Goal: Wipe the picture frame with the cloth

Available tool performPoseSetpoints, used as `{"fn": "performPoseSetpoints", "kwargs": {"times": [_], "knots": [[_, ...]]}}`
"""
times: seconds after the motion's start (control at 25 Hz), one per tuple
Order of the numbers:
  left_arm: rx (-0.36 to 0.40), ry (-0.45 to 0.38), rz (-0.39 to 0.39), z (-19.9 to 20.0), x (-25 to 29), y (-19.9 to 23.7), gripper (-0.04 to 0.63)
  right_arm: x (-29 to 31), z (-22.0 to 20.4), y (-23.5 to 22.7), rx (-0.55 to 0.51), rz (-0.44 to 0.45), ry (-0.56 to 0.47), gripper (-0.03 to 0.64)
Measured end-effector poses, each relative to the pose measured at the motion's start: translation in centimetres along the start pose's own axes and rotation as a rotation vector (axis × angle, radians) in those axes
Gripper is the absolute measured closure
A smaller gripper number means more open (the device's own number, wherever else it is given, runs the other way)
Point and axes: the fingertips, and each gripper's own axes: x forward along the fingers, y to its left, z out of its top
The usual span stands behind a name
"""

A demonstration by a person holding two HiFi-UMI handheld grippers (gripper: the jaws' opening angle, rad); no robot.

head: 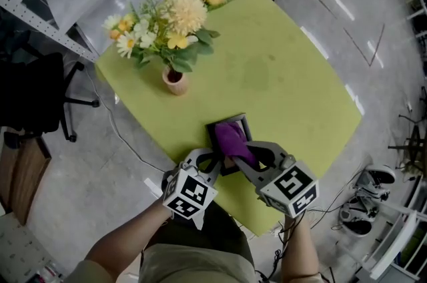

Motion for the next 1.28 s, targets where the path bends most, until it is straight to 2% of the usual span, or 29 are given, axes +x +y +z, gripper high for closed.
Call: {"fn": "performPoseSetpoints", "kwargs": {"times": [0.16,0.24,0.44,0.6,0.8,0.84,0.92,1.04,1.16,1.28], "knots": [[0.009,0.005,-0.006,-0.1,0.1,0.0,0.588,3.4,-2.1,0.6,0.07,0.021,0.027,0.528],[0.001,0.002,-0.008,0.1,0.0,-0.1,0.588,4.1,-2.9,0.1,0.114,0.0,0.017,0.529],[0.001,-0.001,-0.007,0.0,0.0,-0.1,0.588,2.8,-6.2,-3.6,0.06,-0.192,0.129,0.538],[-0.002,0.0,-0.009,-0.1,0.1,-0.1,0.588,0.3,-6.6,-6.2,0.086,-0.306,0.106,0.543],[0.005,0.01,-0.022,-0.2,0.1,-0.1,0.588,-3.2,-6.7,-9.7,0.091,-0.489,0.089,0.545],[0.001,0.012,-0.027,-0.2,0.1,-0.1,0.588,-4.0,-6.2,-9.7,0.104,-0.487,0.057,0.544],[-0.013,0.013,-0.034,0.0,0.1,-0.1,0.588,-5.2,-4.5,-8.1,0.127,-0.427,-0.023,0.543],[-0.014,0.025,-0.039,-0.3,0.0,-0.1,0.588,-5.3,-2.4,-3.3,0.143,-0.248,-0.088,0.545],[-0.016,0.031,-0.043,-0.5,0.0,0.0,0.588,-3.5,-2.5,1.2,0.131,-0.09,-0.026,0.545],[-0.022,0.032,-0.046,-0.4,0.0,0.0,0.588,-1.0,-4.1,3.6,0.119,-0.02,0.028,0.545]]}}
